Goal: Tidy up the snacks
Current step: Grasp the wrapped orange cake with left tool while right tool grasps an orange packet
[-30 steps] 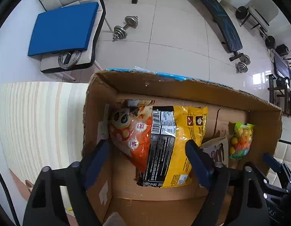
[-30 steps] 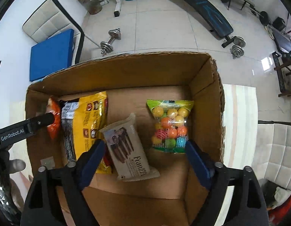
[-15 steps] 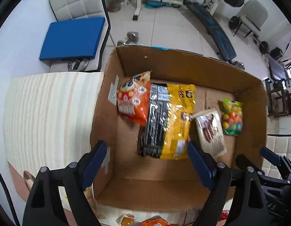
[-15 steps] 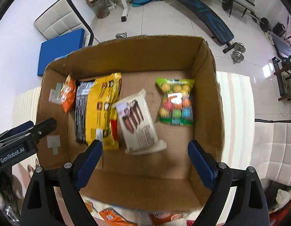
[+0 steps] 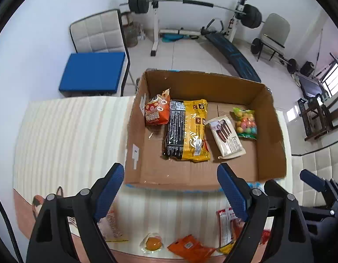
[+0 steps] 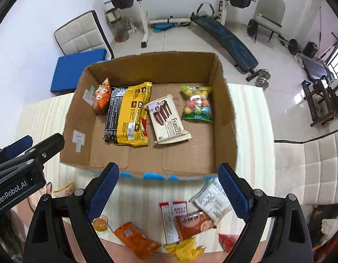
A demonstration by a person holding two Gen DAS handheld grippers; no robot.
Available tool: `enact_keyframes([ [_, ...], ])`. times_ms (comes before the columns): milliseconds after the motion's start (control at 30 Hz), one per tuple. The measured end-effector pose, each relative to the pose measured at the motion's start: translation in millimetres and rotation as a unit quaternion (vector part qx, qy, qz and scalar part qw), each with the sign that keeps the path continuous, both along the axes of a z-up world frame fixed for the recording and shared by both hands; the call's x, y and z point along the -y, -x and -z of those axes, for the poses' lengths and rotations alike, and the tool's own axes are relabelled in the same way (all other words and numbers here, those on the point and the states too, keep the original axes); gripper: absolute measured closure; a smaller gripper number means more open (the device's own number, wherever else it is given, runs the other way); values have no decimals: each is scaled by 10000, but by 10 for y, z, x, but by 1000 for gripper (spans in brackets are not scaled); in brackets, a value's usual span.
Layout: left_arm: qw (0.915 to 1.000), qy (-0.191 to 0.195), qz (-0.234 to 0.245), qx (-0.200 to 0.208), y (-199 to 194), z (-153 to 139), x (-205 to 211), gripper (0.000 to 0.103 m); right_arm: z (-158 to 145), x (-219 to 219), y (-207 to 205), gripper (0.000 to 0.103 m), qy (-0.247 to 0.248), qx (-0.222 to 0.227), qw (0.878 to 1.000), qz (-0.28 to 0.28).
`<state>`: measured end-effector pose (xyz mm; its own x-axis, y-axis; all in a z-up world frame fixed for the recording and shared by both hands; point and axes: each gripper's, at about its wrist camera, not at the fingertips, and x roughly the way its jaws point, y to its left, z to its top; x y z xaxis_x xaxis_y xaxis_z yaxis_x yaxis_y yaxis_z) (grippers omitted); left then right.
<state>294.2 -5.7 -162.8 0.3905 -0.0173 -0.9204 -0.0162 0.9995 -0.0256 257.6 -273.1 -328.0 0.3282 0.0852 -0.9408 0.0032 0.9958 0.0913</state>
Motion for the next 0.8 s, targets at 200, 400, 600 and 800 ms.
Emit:
enact_keyframes([
  [200, 9993, -56, 146, 325, 354, -244, 1, 16, -276, 26, 368, 9, -44, 283, 9995, 125],
  [400, 9983, -26, 261, 519, 645, -396, -1, 16, -510, 49, 685, 9, -67, 517, 9985, 193],
  [600, 9992, -8, 226, 331, 842, -283, -66, 16, -500, 90, 948, 9, -265, 357, 9987, 245],
  [800, 9986, 91, -93, -518, 1085, 329, -283, 16, 67, 106, 1186, 9, -401, -445, 9982, 90],
])
